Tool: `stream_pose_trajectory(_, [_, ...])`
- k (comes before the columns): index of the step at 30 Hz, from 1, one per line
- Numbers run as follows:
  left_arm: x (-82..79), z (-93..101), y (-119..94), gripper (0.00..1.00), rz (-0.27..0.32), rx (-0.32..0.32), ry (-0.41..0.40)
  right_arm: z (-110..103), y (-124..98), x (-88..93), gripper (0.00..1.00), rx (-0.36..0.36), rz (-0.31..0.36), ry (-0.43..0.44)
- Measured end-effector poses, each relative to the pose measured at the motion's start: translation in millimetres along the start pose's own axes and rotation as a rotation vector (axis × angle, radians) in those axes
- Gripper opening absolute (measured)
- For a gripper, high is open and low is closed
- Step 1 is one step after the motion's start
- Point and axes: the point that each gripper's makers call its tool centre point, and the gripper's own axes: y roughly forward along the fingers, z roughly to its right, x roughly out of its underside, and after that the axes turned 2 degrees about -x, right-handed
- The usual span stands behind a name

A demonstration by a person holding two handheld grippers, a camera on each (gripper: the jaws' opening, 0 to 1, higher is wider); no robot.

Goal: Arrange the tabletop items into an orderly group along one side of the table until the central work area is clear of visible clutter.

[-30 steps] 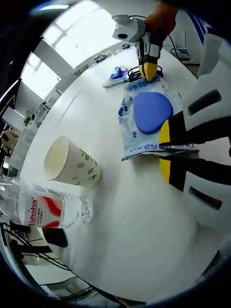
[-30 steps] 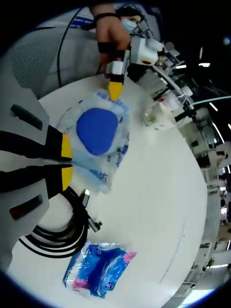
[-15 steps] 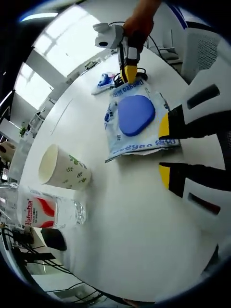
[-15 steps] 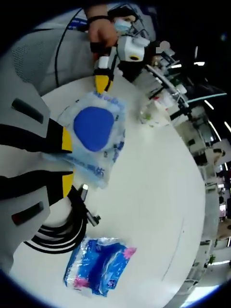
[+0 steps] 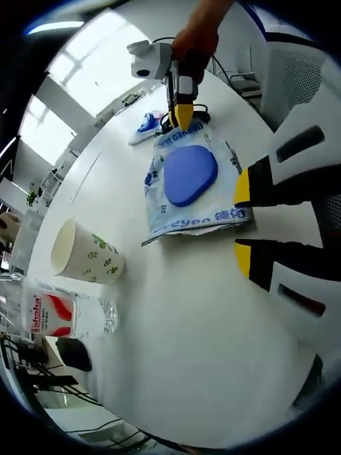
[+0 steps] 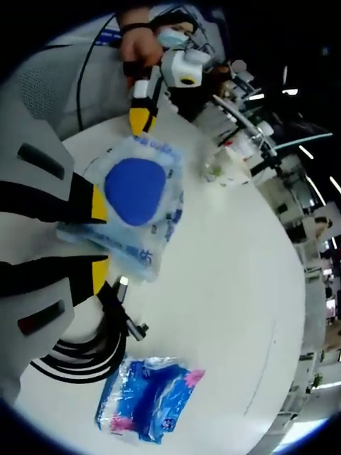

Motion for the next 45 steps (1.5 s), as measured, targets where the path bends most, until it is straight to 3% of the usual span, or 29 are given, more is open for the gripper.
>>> stream_pose_trajectory(4, [2.9,2.2,2,0.09,-0.007,0.002,-0.005,0,3,2.0,0.12,0.001,-0.006,0.0])
stream_pose_trajectory(9, [0.9,4.0,5,0.01,-0.006,-0.02,-0.012,0,3,0.3,0.0,0.007,0.001,0.017])
stream_pose_trajectory(30, [-49.8,25.9,18,0.0,0.059,0.0,-0.019,23,-20,-28.5,0.0,0.03,0.099,0.038])
stream_pose_trajectory(45, [-82.3,31.5,34,0.0,0.099,-0.006,-0.056,47,-17,-48.5,0.0,0.057,0.125,0.074])
